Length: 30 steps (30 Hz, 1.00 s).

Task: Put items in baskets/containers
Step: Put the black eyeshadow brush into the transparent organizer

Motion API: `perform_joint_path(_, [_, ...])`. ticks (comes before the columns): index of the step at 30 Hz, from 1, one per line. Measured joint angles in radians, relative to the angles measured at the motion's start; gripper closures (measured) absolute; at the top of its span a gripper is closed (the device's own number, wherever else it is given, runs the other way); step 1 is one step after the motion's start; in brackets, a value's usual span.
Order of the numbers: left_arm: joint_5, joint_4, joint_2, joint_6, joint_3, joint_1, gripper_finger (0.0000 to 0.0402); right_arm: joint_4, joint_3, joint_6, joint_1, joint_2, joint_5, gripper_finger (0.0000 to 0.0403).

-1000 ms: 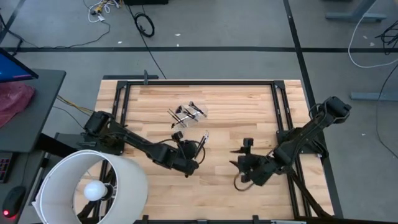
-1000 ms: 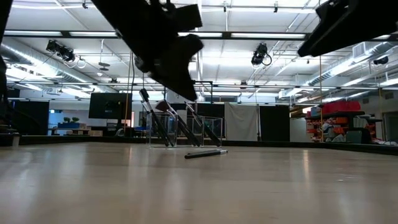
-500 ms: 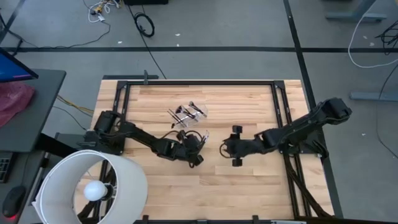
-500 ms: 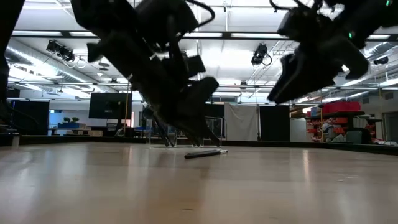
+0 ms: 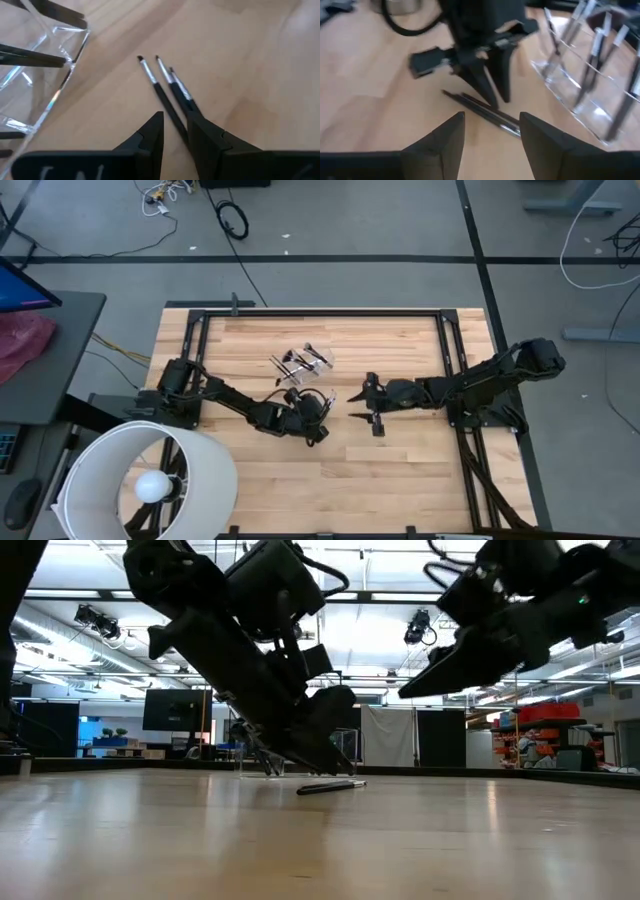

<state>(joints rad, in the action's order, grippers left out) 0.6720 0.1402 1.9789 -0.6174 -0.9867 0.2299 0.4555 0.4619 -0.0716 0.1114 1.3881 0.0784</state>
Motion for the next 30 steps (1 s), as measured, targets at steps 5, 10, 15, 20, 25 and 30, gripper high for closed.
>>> perform_joint_path(5, [-0.011, 0.032, 0.025, 0.000, -0.001, -0.028, 0.0312, 0.045, -0.001, -0.002, -0.060, 0.029, -0.001, 0.0211])
perform_joint_path(10, [-0.010, 0.040, 0.052, -0.003, 0.000, -0.048, 0.0312, 0.081, -0.001, -0.024, -0.120, 0.095, -0.042, 0.0211])
perform_joint_path(15, [-0.018, 0.033, 0.050, 0.003, -0.002, -0.060, 0.0312, 0.135, -0.001, -0.077, -0.183, 0.210, -0.190, 0.0211])
perform_joint_path(20, [-0.082, 0.012, 0.047, 0.007, -0.002, -0.074, 0.0315, 0.230, -0.001, -0.103, -0.236, 0.300, -0.255, 0.0211])
perform_joint_path(25, [-0.115, -0.019, 0.047, 0.008, -0.003, -0.080, 0.0349, 0.252, -0.001, -0.111, -0.278, 0.323, -0.255, 0.0211])
perform_joint_path(30, [-0.160, -0.036, 0.046, 0.009, -0.003, -0.101, 0.0390, 0.313, 0.000, -0.162, -0.308, 0.322, -0.264, 0.0211])
